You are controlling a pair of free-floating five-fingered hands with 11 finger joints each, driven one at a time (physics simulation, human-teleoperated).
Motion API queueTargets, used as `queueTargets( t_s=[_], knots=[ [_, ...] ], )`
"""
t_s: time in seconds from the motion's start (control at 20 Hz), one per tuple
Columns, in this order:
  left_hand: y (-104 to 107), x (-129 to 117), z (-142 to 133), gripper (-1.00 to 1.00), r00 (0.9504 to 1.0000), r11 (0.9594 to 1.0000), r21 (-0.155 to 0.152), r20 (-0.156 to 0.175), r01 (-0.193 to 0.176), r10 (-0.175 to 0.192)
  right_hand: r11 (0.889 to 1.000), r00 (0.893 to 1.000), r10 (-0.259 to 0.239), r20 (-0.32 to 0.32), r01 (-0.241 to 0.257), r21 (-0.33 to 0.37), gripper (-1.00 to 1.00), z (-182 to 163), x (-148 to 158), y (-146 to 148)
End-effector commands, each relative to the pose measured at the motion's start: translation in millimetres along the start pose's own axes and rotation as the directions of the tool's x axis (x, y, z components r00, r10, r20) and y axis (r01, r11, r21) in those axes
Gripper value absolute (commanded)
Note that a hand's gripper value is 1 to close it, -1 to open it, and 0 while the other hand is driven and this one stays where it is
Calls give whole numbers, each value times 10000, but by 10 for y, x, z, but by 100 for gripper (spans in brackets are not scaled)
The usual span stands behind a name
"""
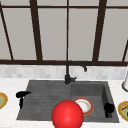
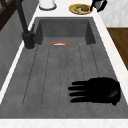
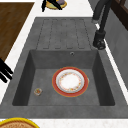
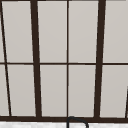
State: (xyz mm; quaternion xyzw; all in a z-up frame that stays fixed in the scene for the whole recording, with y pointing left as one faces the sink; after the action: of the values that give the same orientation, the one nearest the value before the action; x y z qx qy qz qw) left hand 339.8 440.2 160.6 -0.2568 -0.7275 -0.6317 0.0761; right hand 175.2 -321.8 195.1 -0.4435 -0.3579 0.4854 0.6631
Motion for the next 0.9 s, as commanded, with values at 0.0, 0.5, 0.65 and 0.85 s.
queueTargets(
  t_s=[0.0, 0.5, 0.65, 0.85],
  knots=[
    [76, -70, 322, -100, 10000, 9999, -146, -81, -37, 36, 10000, 10000, 0, 0, 0, 0, 0, 0, 0, 0],
    [195, -310, 1186, -100, 9999, 9998, -195, -126, -92, 89, 10000, 10000, -2, -1, 2, -1, 0, 0, 0, 0],
    [205, -373, 1451, -100, 9999, 9997, -228, -137, -55, 52, 10000, 10000, -2, -1, 2, -1, 0, 0, 0, 0],
    [162, -521, 1797, -100, 9997, 9995, -185, -102, -245, 243, 10000, 10000, -3, -1, 3, -1, 0, 0, 0, 0]
  ],
)
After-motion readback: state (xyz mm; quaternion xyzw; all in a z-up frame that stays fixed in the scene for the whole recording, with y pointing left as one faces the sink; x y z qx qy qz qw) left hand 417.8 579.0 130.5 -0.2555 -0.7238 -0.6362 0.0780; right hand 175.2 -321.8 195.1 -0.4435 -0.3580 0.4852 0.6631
